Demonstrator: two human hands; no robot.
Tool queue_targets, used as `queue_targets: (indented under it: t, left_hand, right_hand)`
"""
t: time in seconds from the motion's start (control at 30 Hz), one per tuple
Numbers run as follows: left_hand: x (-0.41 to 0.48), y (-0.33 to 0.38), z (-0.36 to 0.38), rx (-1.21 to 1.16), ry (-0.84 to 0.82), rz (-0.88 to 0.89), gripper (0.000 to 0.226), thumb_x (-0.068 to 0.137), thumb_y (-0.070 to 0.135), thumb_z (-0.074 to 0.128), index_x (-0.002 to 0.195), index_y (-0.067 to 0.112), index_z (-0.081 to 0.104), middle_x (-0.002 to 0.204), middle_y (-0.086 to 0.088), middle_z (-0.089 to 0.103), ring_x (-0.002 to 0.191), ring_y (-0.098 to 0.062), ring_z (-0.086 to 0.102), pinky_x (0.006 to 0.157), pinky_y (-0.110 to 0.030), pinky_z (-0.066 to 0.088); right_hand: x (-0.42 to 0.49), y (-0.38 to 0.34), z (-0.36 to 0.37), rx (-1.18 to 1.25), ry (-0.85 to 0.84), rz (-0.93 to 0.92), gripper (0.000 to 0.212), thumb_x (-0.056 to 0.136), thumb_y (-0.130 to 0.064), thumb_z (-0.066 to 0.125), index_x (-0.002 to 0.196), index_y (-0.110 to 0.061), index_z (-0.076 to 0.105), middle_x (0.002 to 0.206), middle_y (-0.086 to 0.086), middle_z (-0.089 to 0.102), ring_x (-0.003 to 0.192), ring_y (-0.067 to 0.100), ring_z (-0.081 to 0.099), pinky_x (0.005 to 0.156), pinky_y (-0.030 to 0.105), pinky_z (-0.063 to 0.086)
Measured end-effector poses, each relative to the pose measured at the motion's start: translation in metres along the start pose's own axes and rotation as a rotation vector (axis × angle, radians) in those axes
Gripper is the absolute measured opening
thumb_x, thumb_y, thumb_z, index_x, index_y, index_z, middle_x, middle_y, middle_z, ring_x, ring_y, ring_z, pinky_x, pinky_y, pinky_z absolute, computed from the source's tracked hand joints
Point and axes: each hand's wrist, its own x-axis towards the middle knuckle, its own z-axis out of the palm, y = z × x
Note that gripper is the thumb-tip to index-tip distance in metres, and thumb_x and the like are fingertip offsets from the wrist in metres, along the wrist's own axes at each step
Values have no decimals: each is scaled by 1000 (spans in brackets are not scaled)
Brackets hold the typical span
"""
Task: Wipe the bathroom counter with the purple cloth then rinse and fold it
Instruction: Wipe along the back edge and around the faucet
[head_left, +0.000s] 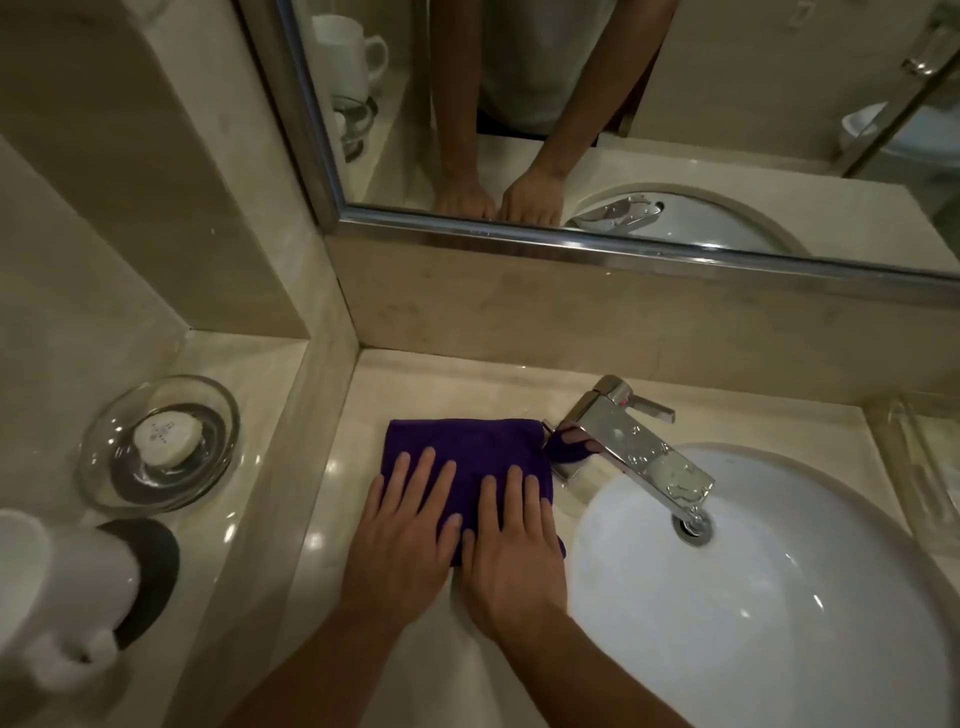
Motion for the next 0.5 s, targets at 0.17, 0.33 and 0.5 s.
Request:
queue_targets:
  t: [0.17,0.33,0.5]
  left_hand:
    - [50,-14,-5,52,2,13,56,102,43,16,154,23,20,160,-6,26,149,-28,20,119,-48,23]
    - [94,-13,-1,90,-47,11,78,95,53,46,154,22,7,161,-10,25,149,-31,16,118,-49,22]
    - [119,-11,-4,116,-82,49,94,83,70,45,155,20,13,161,-11,22,148,-33,16,118,-50,21]
  right_hand:
    - [50,-13,-20,9,-98,7,62,103,-33,22,156,-2,16,161,29,6,150,44,10,118,48,6]
    - [105,-22,-47,-65,-269,88,66,107,-32,24,154,2,-7,159,32,-12,149,46,-10,121,52,-2]
    - [139,-29,-74,-171,-387,125,72,104,-24,37,151,11,-6,156,41,-7,147,53,-5,121,57,3]
